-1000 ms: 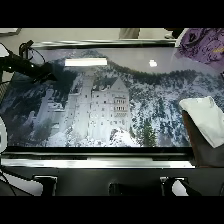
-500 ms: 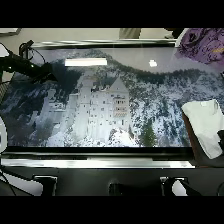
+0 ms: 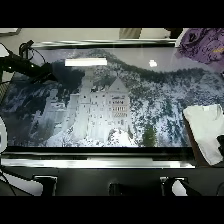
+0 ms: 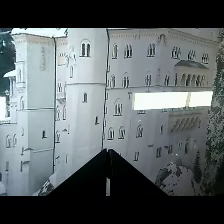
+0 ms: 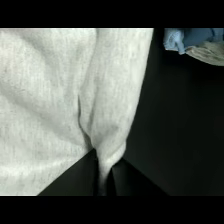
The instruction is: Fold the clothes and pants, and hang the long-sleeved shirts on hangers.
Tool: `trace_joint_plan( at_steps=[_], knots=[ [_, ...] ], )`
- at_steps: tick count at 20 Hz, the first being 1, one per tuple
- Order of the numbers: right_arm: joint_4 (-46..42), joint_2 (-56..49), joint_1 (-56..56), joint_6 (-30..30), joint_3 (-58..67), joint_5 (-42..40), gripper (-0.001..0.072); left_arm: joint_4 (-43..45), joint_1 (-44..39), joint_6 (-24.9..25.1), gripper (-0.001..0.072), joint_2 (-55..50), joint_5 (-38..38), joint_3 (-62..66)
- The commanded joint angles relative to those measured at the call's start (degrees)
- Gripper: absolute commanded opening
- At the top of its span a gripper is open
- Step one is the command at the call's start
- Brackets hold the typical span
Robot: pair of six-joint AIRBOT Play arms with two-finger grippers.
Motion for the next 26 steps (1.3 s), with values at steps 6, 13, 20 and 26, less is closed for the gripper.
trace_joint_plan(
  at_steps=[6, 13, 20, 26],
  knots=[
    [-3.26, 0.04, -0.02, -4.59, 0.0, 0.74, 0.0448, 0.02, 0.02, 0.5, 0.0016, 0.0, 0.02, 0.02],
    [29.57, 0.02, 1.6, -28.28, 13.66, -21.0, 0.014, 2.89, -0.74, 2.73, 0.0015, 3.39, 2.36, -3.78],
    [36.57, -4.55, 38.58, -41.42, 13.9, -26.25, 0.0042, 7.93, -4.81, 4.74, 0.0015, 23.04, 13.16, -29.59],
    [30.49, -5.01, 53.48, -38.4, 13.9, -29.55, 0.0043, 13.33, -6.27, 3.98, 0.0016, 30.47, 14.64, -34.6]
  ],
)
